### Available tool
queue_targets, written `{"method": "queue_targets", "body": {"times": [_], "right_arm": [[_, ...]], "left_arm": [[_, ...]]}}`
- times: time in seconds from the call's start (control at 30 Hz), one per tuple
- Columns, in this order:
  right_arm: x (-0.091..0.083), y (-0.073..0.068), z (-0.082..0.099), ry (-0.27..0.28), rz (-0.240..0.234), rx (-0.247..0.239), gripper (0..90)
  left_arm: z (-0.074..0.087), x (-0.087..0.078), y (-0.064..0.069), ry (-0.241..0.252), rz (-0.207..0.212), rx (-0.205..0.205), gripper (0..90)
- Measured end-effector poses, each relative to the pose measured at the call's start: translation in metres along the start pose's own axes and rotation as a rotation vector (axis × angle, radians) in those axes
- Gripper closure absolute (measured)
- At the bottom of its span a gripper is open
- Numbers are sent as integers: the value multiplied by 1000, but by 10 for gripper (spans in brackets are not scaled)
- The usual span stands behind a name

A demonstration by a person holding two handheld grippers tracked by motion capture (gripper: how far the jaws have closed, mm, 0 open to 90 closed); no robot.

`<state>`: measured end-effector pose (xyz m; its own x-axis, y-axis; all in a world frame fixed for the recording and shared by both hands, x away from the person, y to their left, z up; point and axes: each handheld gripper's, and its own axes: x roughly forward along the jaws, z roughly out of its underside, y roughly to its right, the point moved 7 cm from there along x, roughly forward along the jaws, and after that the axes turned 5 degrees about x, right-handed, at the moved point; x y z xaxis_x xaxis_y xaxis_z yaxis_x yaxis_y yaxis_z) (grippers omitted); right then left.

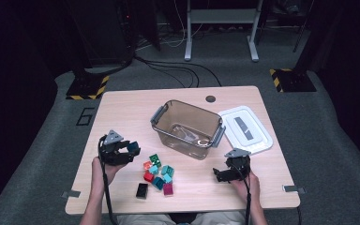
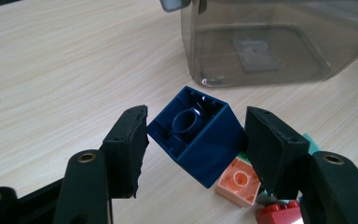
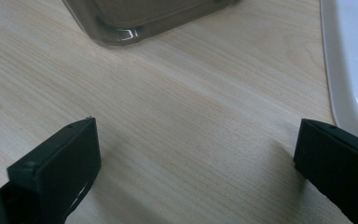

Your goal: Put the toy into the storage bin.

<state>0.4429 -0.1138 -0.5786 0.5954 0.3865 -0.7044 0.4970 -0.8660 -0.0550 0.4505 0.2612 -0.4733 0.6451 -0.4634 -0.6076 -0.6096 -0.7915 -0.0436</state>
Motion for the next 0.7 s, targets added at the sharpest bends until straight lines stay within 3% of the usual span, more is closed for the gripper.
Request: {"method": "queue_targets", "body": {"times": [0.7], "right_arm": [[0, -1, 0, 1, 2, 14, 0]], "left_arm": [[-46, -10, -3, 0, 8, 59, 407]]}}
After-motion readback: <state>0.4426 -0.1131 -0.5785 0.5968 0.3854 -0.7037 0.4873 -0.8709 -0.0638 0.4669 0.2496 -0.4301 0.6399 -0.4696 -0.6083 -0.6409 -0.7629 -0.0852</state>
